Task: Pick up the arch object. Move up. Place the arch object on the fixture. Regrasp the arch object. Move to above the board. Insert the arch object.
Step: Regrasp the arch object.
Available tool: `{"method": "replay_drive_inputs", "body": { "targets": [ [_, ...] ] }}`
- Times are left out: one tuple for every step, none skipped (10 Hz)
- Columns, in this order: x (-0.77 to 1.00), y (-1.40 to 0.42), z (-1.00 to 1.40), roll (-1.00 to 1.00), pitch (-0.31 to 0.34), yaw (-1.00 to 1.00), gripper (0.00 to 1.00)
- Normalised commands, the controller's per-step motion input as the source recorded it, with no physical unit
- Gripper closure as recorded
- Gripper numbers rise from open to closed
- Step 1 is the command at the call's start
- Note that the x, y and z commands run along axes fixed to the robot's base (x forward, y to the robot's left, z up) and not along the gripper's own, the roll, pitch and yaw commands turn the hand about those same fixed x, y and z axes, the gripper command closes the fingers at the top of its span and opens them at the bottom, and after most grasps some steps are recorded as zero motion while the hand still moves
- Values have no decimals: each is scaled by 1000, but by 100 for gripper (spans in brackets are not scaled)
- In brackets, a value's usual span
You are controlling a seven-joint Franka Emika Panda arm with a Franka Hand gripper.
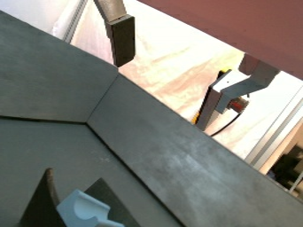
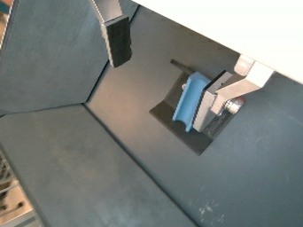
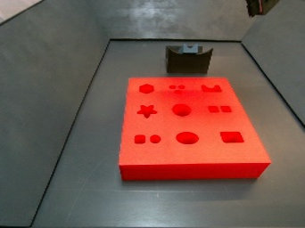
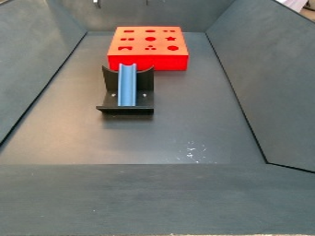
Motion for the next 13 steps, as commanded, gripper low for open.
{"method": "replay_drive_inputs", "body": {
  "targets": [
    [79,-25,-2,245,109,132,0],
    [31,76,-1000,195,130,169,0],
    [37,74,-1000,171,96,182,0],
    [45,70,-1000,156,68,185,0],
    [60,62,-1000,119,17,177,0],
    [69,62,-1000,98,-20,166,0],
    [79,56,-1000,82,-67,138,0],
    [85,54,-1000,79,-87,122,0],
    [95,47,-1000,77,-104,83,0],
    [107,43,-1000,73,-109,52,0],
    [114,34,-1000,77,-104,13,0],
    [109,26,-913,77,-98,1,0],
    [89,15,-659,73,-71,-29,0]
  ]
}}
